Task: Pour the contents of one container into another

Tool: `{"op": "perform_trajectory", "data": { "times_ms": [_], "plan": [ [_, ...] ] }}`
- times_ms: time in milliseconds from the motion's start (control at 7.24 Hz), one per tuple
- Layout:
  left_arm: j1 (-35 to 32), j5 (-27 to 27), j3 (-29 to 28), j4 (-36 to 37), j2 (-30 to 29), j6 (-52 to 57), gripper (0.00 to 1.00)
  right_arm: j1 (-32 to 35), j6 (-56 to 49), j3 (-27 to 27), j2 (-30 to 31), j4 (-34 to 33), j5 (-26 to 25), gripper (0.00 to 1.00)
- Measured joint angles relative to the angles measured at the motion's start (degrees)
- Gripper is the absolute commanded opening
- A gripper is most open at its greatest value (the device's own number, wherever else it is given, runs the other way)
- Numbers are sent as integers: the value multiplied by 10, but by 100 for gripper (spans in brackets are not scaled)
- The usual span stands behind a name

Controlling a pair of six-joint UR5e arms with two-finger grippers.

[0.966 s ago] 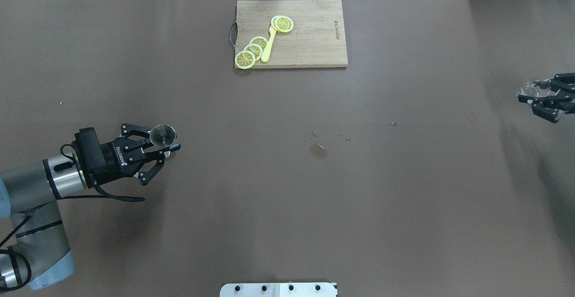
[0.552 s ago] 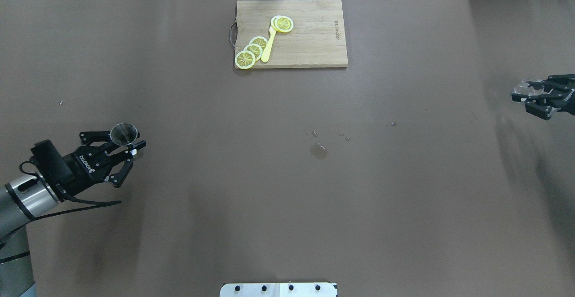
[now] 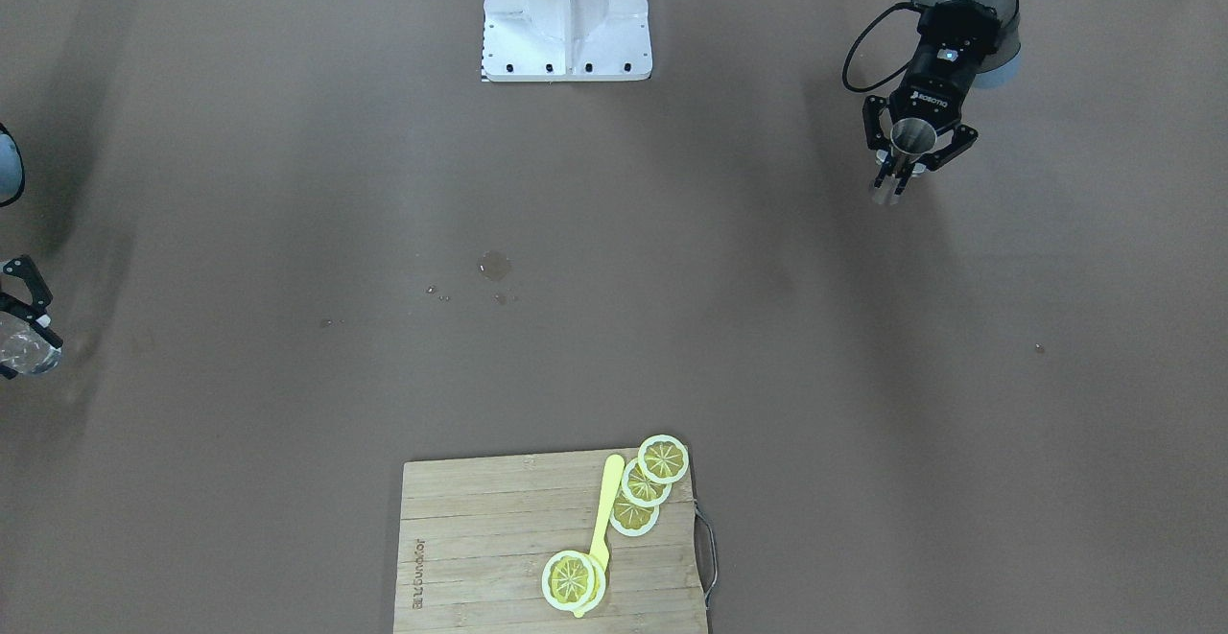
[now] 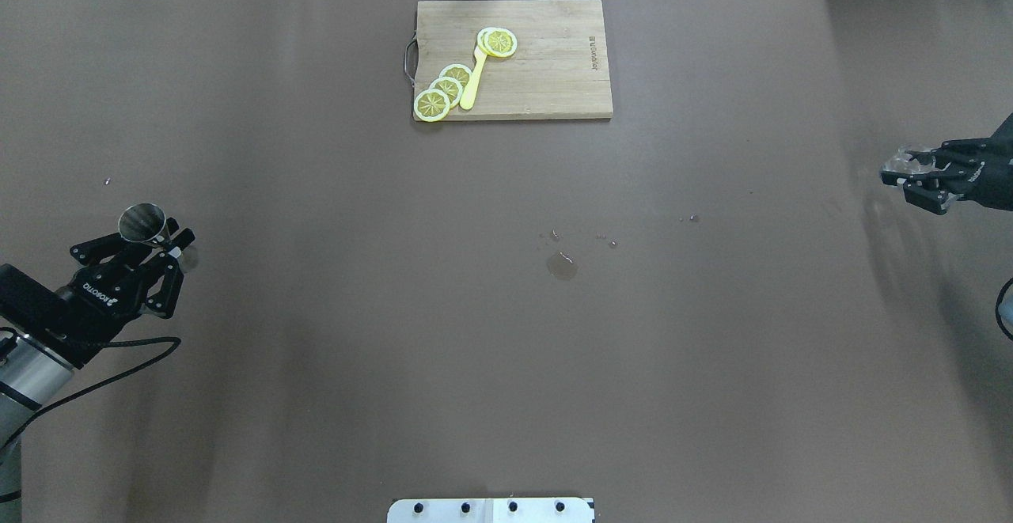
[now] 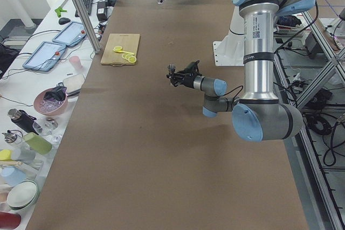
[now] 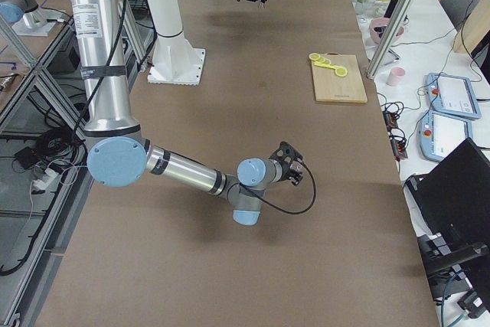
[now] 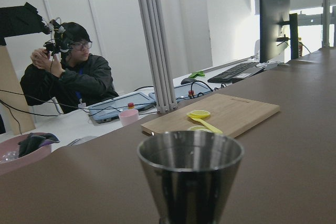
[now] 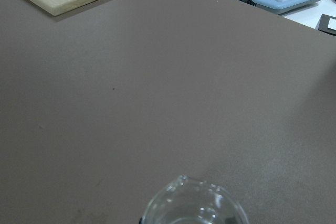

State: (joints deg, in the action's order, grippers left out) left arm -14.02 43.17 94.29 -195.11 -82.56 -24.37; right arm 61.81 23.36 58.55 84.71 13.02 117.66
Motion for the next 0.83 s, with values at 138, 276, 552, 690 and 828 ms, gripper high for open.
{"op": "perform_trajectory", "data": {
  "times_ms": [138,276,552,690,828],
  "plan": [
    [15,-48,-11,3,0,-27,0,-6,0,-3,0,0,-1,13],
    [25,-84,-18,20,1,-61,0,-10,0,-5,-1,0,-4,20],
    [32,-136,-16,120,2,-170,0,-16,0,-8,-3,0,-8,35],
    [33,-147,-14,161,3,-211,0,-19,0,-8,-3,0,-10,46],
    [33,-151,-15,181,5,-237,0,-22,0,-8,-3,0,-12,53]
  ]
}}
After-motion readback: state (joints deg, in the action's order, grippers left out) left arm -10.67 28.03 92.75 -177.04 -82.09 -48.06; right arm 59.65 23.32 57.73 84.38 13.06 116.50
